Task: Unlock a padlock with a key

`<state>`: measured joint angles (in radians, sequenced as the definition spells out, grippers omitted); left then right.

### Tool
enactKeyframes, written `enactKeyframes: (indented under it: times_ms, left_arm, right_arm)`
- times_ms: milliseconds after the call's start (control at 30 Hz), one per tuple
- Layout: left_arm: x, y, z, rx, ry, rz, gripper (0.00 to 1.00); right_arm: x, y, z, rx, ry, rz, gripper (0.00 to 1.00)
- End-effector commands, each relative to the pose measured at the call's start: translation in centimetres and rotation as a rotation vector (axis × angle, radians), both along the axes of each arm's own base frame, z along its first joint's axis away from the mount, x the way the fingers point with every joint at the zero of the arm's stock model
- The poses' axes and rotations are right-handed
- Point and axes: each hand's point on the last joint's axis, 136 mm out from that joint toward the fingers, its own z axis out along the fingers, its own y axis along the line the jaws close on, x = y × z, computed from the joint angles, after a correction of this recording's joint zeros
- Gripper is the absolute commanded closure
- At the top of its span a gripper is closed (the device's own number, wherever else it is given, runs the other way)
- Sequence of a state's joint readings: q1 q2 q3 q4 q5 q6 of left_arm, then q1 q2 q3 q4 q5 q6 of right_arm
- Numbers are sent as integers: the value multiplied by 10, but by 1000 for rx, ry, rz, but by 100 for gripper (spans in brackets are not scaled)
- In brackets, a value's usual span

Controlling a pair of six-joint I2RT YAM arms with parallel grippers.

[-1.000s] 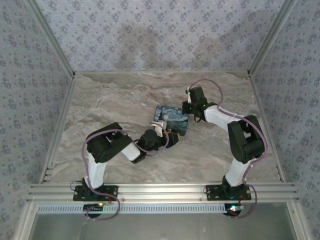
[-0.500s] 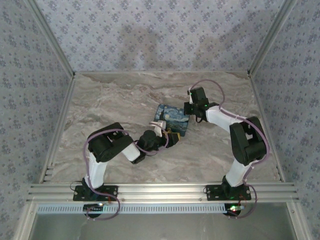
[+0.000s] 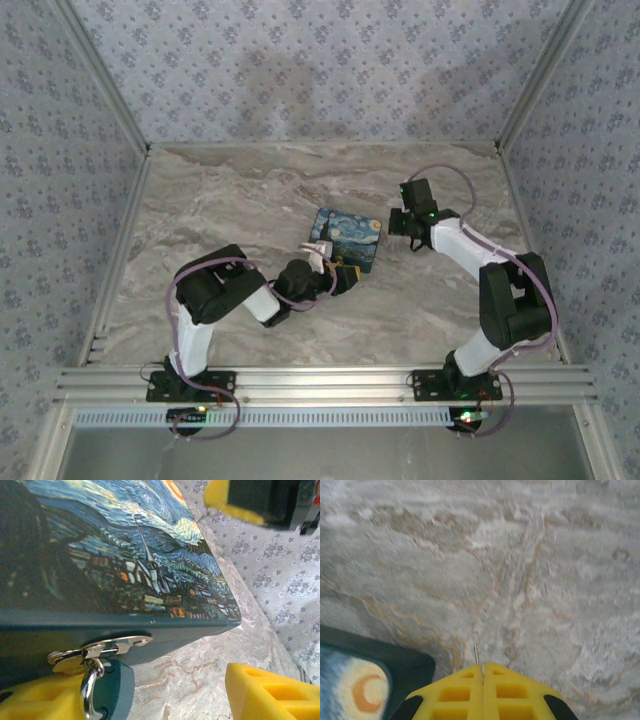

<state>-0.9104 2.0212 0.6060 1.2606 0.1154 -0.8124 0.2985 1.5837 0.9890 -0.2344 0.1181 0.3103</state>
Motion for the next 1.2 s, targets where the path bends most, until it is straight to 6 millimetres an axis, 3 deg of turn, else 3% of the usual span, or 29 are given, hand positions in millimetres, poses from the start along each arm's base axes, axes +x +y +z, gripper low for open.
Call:
enactKeyframes:
  times_ms: [0,133,467,833,1167]
  left_arm:
    - [-16,16,-53,149,124,-33,35]
    - [-14,15,-52,140,130,-46,35]
    - [-11,19,-54,128,130,-42,31]
    - [-14,8,-55,85,145,-94,31]
    - [-16,7,-58,79,166,-101,36]
  right_arm:
    - [-15,11,-16,31,51,-2,100]
    - [-13,28,-26,44,69,29,100]
    - [4,50,-22,94,50,111,100]
    - [3,63,-22,135,44,153,100]
    - [3,61,-23,120,44,146,100]
